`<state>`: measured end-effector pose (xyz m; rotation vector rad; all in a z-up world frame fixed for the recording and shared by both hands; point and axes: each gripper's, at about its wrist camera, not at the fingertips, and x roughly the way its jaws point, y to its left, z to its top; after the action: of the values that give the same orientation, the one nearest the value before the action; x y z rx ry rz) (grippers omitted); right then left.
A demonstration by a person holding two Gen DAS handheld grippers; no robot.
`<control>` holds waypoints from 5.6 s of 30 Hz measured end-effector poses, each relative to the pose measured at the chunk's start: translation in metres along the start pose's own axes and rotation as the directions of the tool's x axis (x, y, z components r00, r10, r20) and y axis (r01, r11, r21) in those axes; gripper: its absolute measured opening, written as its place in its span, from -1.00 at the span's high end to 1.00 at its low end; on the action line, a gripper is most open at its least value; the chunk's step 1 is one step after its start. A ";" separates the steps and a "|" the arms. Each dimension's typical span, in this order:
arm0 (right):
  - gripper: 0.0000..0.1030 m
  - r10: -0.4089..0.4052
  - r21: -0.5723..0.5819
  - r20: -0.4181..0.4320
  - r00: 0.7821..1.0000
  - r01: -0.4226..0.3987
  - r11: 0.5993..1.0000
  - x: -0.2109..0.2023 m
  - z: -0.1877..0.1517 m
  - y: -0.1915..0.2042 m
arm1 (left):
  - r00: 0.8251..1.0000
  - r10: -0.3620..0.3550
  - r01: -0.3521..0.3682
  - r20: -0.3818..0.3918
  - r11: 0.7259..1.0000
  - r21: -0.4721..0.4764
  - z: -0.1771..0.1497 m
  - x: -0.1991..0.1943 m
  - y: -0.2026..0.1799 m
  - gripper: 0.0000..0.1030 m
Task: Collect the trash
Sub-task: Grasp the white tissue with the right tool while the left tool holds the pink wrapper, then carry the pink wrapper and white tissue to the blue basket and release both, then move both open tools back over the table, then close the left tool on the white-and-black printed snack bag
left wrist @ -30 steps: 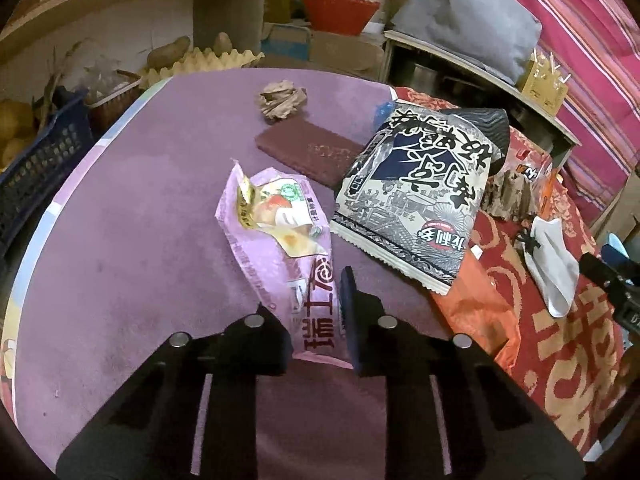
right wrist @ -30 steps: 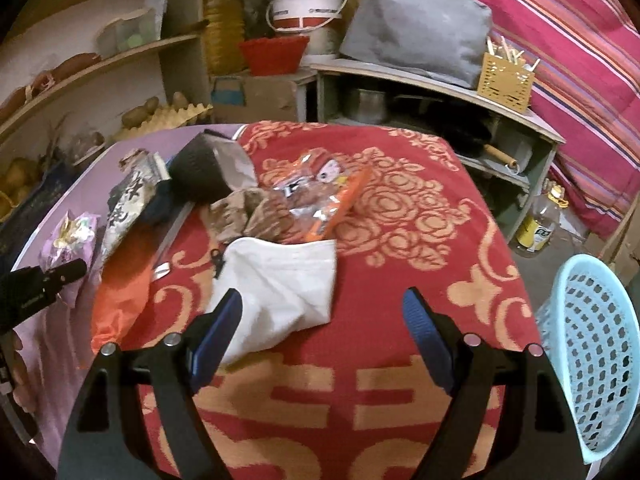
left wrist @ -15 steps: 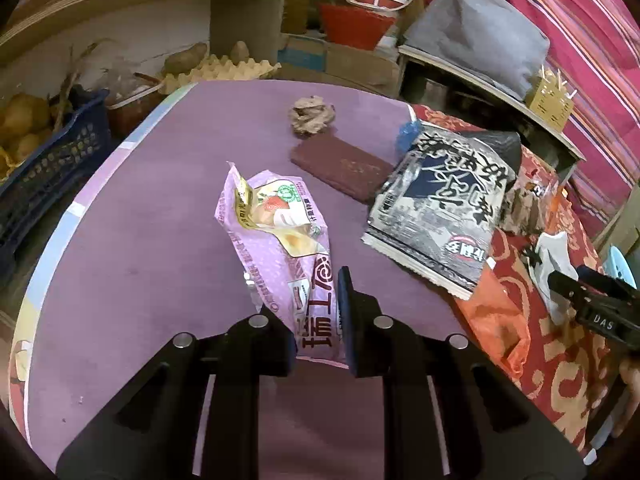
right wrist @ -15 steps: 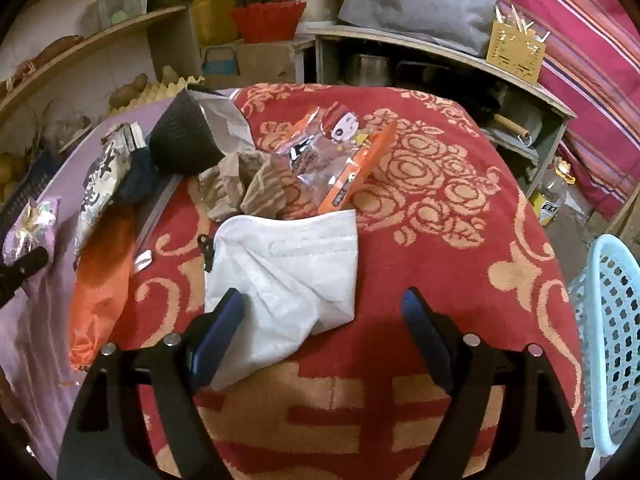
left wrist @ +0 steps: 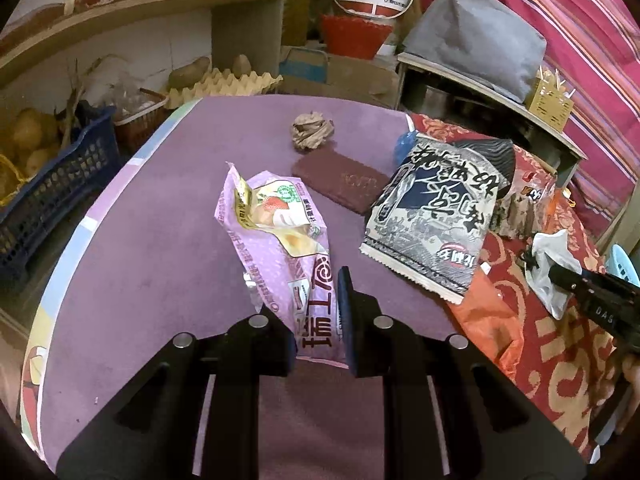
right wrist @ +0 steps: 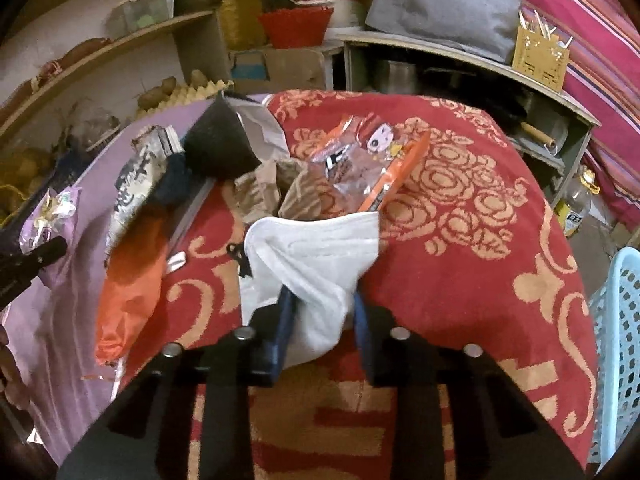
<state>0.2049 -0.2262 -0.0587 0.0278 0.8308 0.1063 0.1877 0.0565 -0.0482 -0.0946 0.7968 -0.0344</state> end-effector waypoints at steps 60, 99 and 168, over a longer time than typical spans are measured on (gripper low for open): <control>0.55 -0.348 0.370 0.101 0.932 0.289 0.883 -0.156 -0.091 -0.313 | 0.896 -0.440 0.427 -0.068 0.806 0.410 -0.045 -0.022 -0.403 0.69; -0.39 -0.394 0.395 -0.004 0.919 0.364 0.844 -0.129 -0.088 -0.314 | 0.943 -0.321 0.267 0.092 0.891 0.367 -0.020 -0.047 -0.341 -0.82; -0.62 -0.232 0.153 0.100 0.968 0.216 0.964 -0.028 0.016 -0.079 | 0.999 -0.040 0.036 0.019 0.986 0.160 0.016 0.038 -0.105 -0.86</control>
<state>0.2051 -0.3075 -0.0325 0.0721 0.7177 -0.1670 0.2268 -0.0488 -0.0540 0.0413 0.7678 -0.1328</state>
